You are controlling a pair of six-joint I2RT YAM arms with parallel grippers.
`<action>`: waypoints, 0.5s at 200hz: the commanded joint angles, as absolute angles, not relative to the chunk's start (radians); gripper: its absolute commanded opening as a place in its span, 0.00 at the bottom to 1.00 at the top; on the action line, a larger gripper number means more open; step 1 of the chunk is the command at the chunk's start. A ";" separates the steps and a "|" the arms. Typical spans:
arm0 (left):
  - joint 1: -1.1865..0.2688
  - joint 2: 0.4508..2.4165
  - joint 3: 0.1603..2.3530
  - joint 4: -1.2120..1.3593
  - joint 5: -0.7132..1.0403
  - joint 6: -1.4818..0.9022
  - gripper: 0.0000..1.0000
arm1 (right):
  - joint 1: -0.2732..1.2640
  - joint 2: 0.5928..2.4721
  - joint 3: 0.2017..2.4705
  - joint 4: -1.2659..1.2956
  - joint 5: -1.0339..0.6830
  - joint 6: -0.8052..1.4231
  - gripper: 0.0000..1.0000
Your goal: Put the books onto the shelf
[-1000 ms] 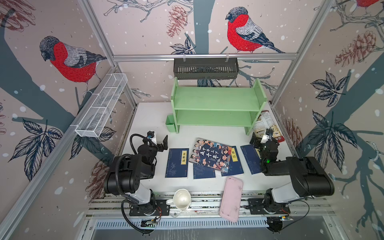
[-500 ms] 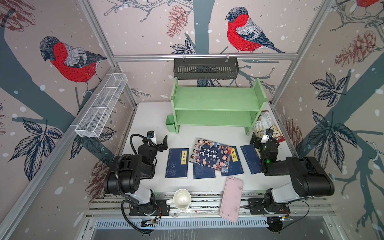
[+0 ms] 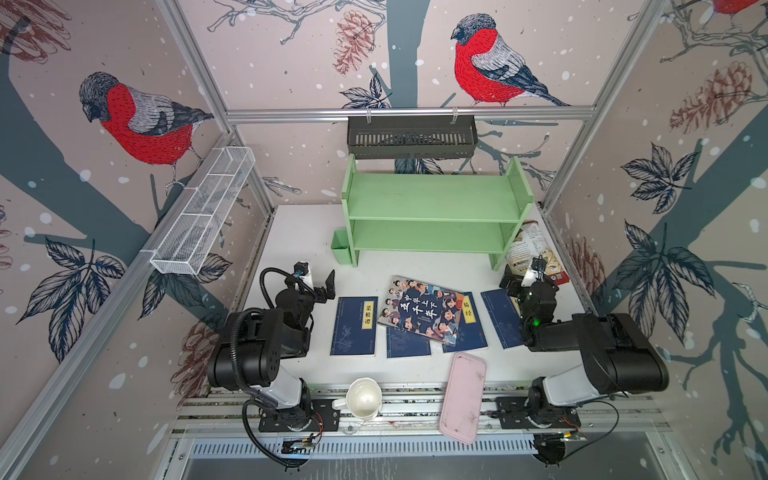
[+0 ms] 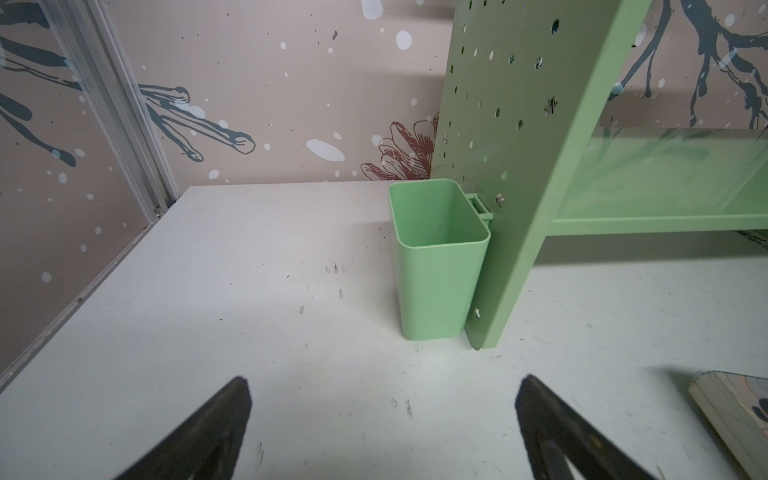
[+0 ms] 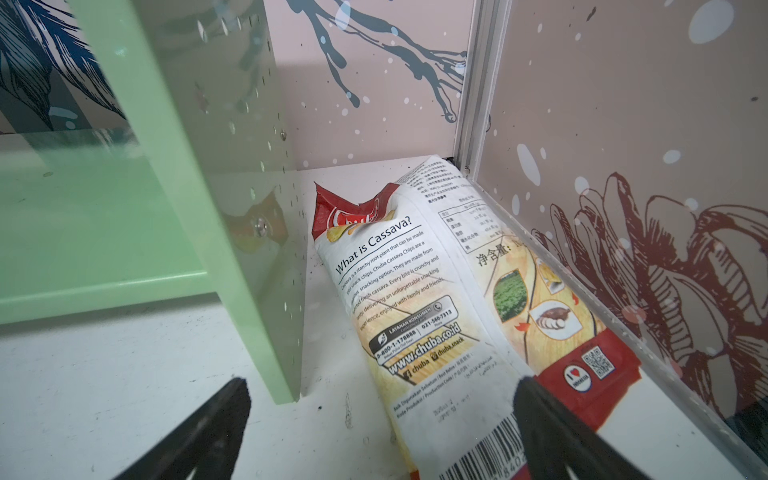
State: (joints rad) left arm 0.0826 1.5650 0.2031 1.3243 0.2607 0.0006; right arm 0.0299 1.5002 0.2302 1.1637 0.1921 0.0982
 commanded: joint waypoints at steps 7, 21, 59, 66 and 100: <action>0.084 1.563 0.206 1.369 0.260 -0.001 0.99 | 0.029 1.500 0.233 1.201 0.202 0.088 1.00; 0.084 1.563 0.207 1.370 0.261 0.000 0.99 | 0.028 1.500 0.233 1.201 0.201 0.089 1.00; 0.083 1.563 0.208 1.363 0.256 0.000 0.99 | 0.024 1.502 0.235 1.198 0.193 0.092 1.00; 0.083 1.563 0.207 1.365 0.256 0.000 0.99 | 0.023 1.500 0.235 1.198 0.193 0.091 1.00; 0.083 1.560 0.205 1.370 0.259 0.000 0.99 | 0.030 1.496 0.232 1.206 0.219 0.091 1.00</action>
